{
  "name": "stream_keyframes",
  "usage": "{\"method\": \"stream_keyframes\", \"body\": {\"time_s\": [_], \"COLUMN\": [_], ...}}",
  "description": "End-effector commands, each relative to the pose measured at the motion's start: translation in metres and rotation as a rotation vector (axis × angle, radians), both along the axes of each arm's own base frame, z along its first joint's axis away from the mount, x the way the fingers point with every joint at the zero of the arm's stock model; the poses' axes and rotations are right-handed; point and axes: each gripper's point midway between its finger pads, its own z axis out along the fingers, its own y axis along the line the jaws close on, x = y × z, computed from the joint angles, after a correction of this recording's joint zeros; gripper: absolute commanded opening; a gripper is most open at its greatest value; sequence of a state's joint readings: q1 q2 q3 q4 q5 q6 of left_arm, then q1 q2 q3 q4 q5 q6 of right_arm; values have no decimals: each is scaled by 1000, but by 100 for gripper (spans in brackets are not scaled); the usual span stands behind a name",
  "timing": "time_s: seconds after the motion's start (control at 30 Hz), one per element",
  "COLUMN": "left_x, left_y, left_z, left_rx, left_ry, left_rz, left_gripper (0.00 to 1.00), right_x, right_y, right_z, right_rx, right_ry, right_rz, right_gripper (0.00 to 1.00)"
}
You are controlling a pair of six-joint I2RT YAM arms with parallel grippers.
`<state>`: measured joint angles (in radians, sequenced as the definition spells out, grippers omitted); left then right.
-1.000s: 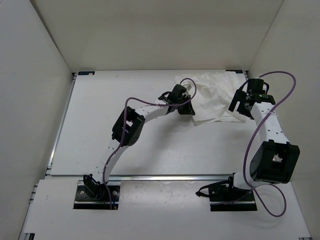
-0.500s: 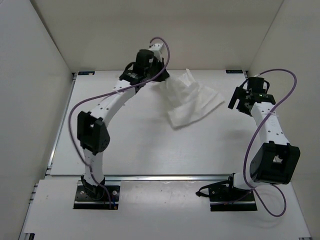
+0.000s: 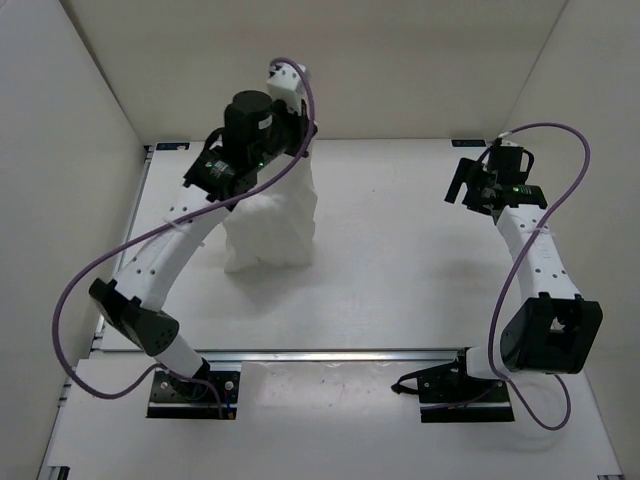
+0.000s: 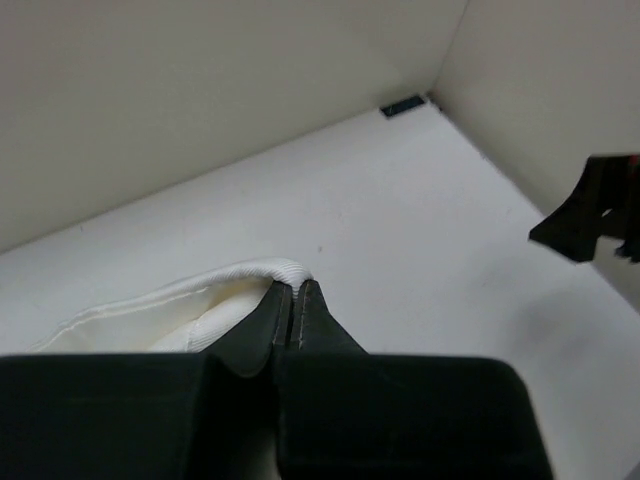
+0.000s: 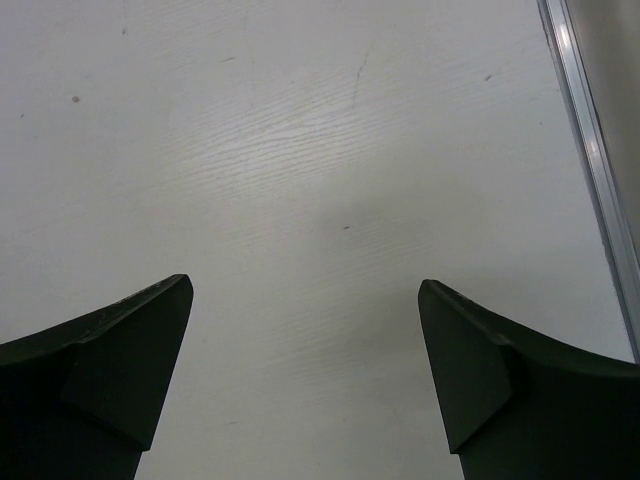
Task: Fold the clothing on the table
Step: Move the skirt to the center of the board
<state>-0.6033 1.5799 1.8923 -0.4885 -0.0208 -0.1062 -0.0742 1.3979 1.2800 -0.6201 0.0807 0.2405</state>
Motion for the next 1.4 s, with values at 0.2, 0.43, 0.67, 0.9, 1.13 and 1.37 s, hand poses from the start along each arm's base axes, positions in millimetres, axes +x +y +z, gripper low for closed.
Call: {"method": "stream_keyframes", "body": {"time_s": [0.2,0.43,0.67,0.9,1.13,1.37], "left_x": [-10,16,46,56,34,27], "left_y": [-64,-23,36,107,133,153], "left_z": [-207,-216,-185,-217,-250,-259], "left_rx": [33,-76,-164,-88,-99,-111], "left_ry": [446,477,414,430,496,510], "left_rz": [-106,-11,35,176,233,289], "left_gripper": [14,97,99,99,99,99], "right_x": [-8,-16,-24,-52,-55,-69], "right_y": [-15,37,156,267,333,383], "right_z": [20,9,3,-9,-45,-68], "right_rx": [20,70,68,4,-140,-274], "right_ry": [-79,-63,-10,42,166,195], "right_rz": [-26,168,432,720,824,936], "right_gripper": [97,99,99,97,98,99]}}
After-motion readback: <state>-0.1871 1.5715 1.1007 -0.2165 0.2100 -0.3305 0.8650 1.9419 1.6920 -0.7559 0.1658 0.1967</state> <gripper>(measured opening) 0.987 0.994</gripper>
